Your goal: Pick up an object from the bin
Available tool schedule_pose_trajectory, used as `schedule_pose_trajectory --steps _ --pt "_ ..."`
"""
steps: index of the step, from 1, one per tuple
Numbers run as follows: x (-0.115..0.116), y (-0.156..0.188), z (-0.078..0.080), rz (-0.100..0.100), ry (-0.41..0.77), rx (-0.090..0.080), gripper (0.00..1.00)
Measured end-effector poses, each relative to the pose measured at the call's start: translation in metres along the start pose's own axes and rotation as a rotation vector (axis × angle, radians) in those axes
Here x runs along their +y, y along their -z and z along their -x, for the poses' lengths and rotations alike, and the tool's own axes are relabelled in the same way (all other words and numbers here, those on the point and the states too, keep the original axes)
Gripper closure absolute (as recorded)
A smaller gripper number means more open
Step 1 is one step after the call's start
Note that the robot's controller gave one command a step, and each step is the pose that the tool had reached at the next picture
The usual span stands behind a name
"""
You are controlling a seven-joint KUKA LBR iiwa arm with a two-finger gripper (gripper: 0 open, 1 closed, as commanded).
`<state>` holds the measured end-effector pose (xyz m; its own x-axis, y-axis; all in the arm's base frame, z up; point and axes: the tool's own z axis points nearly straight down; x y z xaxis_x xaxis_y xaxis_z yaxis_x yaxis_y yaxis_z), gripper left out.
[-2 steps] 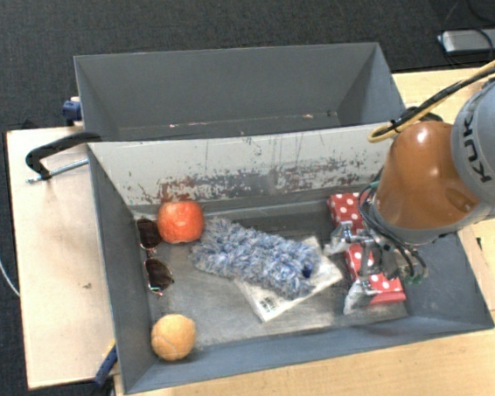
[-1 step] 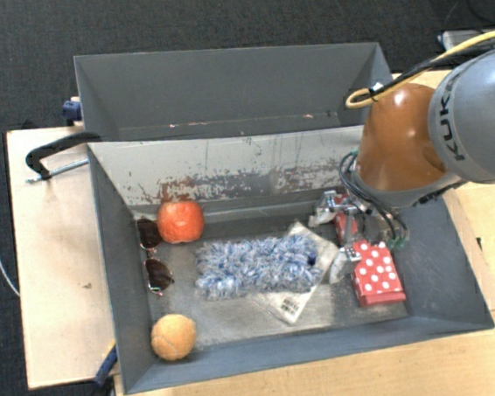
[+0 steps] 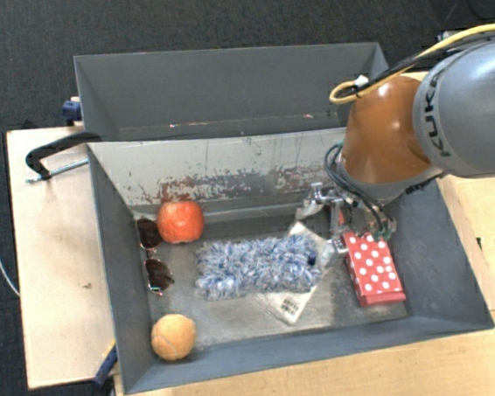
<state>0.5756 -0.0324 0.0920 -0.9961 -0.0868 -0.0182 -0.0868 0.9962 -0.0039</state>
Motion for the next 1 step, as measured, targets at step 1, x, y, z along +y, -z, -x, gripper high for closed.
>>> schedule_pose_trajectory --steps 1 --pt "0.0353 -0.0089 -0.0168 0.001 0.047 0.022 0.0"
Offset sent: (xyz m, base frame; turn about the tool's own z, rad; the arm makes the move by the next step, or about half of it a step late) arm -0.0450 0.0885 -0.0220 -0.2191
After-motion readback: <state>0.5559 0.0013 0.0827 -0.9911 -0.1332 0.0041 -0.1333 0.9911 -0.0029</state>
